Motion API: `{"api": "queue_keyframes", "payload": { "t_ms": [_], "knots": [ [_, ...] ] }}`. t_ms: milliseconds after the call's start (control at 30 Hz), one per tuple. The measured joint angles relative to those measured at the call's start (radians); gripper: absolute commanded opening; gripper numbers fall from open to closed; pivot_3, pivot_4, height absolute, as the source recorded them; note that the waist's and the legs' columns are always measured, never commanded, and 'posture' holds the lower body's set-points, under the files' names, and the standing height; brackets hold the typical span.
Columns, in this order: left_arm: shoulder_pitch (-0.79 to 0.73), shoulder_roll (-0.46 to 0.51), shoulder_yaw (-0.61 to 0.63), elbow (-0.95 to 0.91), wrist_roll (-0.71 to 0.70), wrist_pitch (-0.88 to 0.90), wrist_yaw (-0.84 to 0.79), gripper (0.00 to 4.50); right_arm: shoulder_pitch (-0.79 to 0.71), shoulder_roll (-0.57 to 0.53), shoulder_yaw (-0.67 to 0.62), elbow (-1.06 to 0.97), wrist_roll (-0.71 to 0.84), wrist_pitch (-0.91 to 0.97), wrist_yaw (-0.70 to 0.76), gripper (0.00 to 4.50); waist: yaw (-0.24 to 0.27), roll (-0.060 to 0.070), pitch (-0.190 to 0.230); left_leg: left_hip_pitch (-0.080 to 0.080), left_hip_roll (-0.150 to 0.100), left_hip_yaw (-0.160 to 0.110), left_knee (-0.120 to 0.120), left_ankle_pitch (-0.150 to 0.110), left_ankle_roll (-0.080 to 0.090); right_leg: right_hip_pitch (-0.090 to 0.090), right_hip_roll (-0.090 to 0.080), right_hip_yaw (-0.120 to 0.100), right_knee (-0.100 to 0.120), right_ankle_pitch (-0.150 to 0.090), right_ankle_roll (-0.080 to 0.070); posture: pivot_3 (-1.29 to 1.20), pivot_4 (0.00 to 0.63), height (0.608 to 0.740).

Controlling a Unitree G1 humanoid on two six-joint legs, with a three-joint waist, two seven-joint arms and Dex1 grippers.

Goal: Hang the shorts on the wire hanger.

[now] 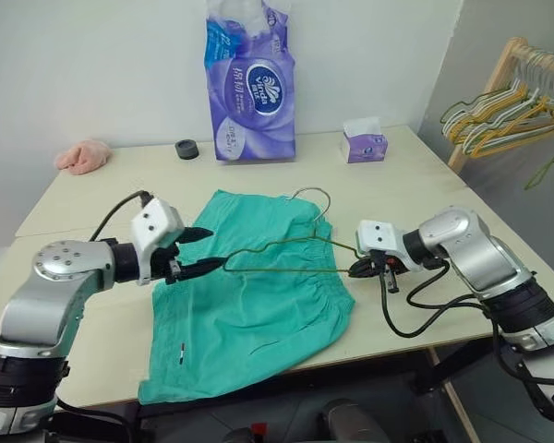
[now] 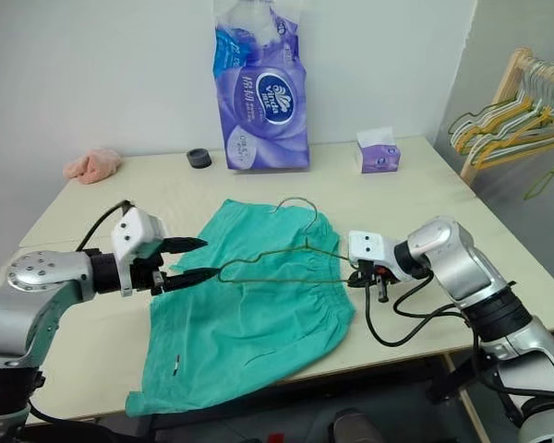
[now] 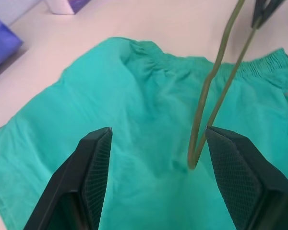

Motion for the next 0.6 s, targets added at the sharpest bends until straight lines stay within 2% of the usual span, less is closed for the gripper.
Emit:
{"api": "queue_keyframes", "payload": {
  "t_ms": [133,200,267,300,433,600],
  "knots": [
    [0.052,-0.013,0.157,0.055,-0.112,0.111,0.037,3.25,0.093,-0.053,-0.109,-0.011,0.064,0.119,-0.040,0.00,-0.001,0.000,0.000,0.000,0.000,0.000,0.000,0.000,0.000,0.000,0.000,0.000,0.000,0.000,0.000,-0.27,0.016,0.740],
    [0.131,-0.009,0.180,0.050,-0.154,0.149,0.012,3.78,0.151,-0.063,-0.172,-0.032,0.102,0.187,-0.071,0.00,-0.005,0.000,0.000,0.000,0.000,0.000,0.000,-0.001,-0.001,0.000,0.000,0.001,0.000,0.000,0.000,-0.27,0.018,0.740],
    [0.200,-0.009,0.172,0.046,-0.165,0.165,-0.010,4.36,0.204,-0.065,-0.220,-0.061,0.140,0.266,-0.102,0.00,-0.007,0.000,0.000,0.000,0.000,0.000,0.000,-0.001,-0.001,0.000,0.000,0.001,0.000,0.000,0.000,-0.28,0.022,0.740],
    [0.224,-0.009,0.167,0.037,-0.166,0.165,-0.013,4.49,0.233,-0.065,-0.250,-0.080,0.161,0.314,-0.123,0.00,-0.006,-0.001,0.000,0.000,0.000,0.000,0.000,-0.001,-0.001,0.000,0.000,0.000,0.000,0.000,0.000,-0.28,0.022,0.740],
    [0.257,-0.008,0.147,-0.044,-0.146,0.092,-0.030,4.49,0.310,-0.064,-0.342,-0.145,0.232,0.446,-0.191,0.00,0.001,0.000,0.001,0.000,0.000,0.001,0.000,-0.001,-0.001,0.001,0.000,0.001,-0.001,-0.002,0.003,-0.29,0.030,0.740],
    [0.264,-0.005,0.022,-0.132,-0.031,-0.076,-0.044,4.49,0.396,-0.065,-0.445,-0.208,0.330,0.610,-0.260,0.00,0.002,0.001,0.003,0.000,0.000,0.003,0.000,-0.001,-0.001,0.001,0.000,0.002,-0.001,-0.002,0.003,-0.29,0.041,0.740]
  ]
}}
